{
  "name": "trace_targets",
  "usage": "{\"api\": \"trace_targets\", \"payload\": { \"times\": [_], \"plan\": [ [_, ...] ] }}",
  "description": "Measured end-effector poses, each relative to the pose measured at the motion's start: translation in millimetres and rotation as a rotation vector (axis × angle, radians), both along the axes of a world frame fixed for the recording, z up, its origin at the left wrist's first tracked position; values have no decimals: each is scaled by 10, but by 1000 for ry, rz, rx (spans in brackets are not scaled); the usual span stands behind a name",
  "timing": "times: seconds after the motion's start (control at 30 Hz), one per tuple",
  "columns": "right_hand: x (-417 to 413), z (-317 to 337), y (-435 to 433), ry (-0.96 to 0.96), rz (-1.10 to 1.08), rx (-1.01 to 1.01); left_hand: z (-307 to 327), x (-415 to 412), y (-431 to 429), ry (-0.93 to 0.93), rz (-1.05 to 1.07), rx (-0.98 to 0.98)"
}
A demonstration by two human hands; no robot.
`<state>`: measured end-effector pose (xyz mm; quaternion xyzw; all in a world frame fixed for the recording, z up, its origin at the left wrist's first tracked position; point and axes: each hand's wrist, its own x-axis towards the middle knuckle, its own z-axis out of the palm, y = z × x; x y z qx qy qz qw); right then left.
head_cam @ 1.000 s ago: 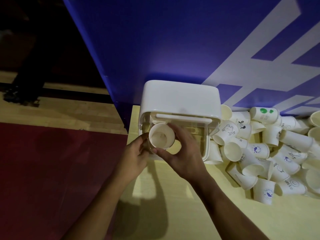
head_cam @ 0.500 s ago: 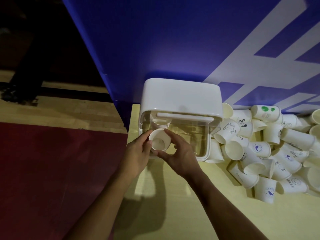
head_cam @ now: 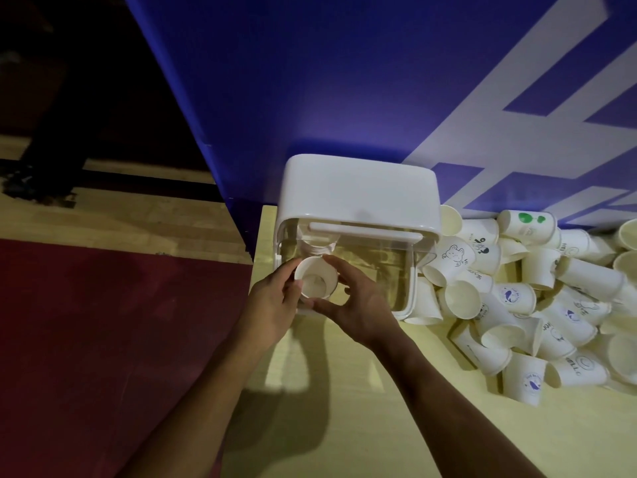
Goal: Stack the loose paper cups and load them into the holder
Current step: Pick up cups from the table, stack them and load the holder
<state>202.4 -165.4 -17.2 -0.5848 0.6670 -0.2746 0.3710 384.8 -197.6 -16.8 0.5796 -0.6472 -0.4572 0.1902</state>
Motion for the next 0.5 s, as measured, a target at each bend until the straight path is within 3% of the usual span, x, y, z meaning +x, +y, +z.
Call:
{"api": "trace_targets", "payload": {
  "times": [0.27,0.5],
  "plan": [
    [-410,329,330,44,-17,-6,500,-180,241,121,97,-306],
    [-1631,939,667,29,-306,-146,1232,-1613,183,205,-229,-395]
  ]
}}
